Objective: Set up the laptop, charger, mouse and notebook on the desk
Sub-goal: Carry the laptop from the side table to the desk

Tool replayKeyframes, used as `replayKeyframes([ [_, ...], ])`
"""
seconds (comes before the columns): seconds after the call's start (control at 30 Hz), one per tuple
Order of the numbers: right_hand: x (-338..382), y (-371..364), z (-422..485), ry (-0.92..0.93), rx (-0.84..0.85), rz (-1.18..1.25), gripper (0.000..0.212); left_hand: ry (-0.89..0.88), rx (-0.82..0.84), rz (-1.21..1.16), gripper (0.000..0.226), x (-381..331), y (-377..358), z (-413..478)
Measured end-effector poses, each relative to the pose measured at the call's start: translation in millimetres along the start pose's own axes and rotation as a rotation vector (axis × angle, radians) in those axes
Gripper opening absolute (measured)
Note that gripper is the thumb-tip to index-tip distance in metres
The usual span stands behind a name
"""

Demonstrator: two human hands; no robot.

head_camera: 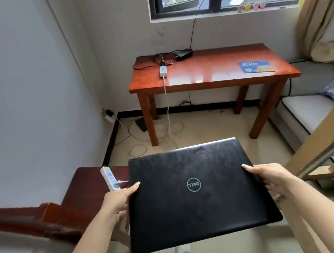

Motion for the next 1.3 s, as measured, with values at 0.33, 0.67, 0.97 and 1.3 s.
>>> replayKeyframes([
  [0.33,135,77,144,0.009,-0.136,0.136,0.037,0.011,0.146,0.141,0.046,-159,-117,205],
  [0.67,273,184,318,0.008,-0.210,0.217,0.049,-0.019,0.153,0.131,0.046,-309,-271,374],
  [0.97,389,279,467,-0.035,-0.215,0.200,0.056,0.029,0.111,0.059,0.050,-406,-390,494],
  [1.3,467,324,602,-0.098,-0.218,0.235,0.059,0.094,0.115,0.092,0.055,-495,-461,619],
])
Point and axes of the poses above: each hand's wrist, its own z-axis towards the middle knuckle, its own y-axis out of the back of the hand, x = y × z, the point moved 4 cm from there along z, towards the middle knuckle, and after that the axes turned 8 degrees about x, right-handed, at the moved point
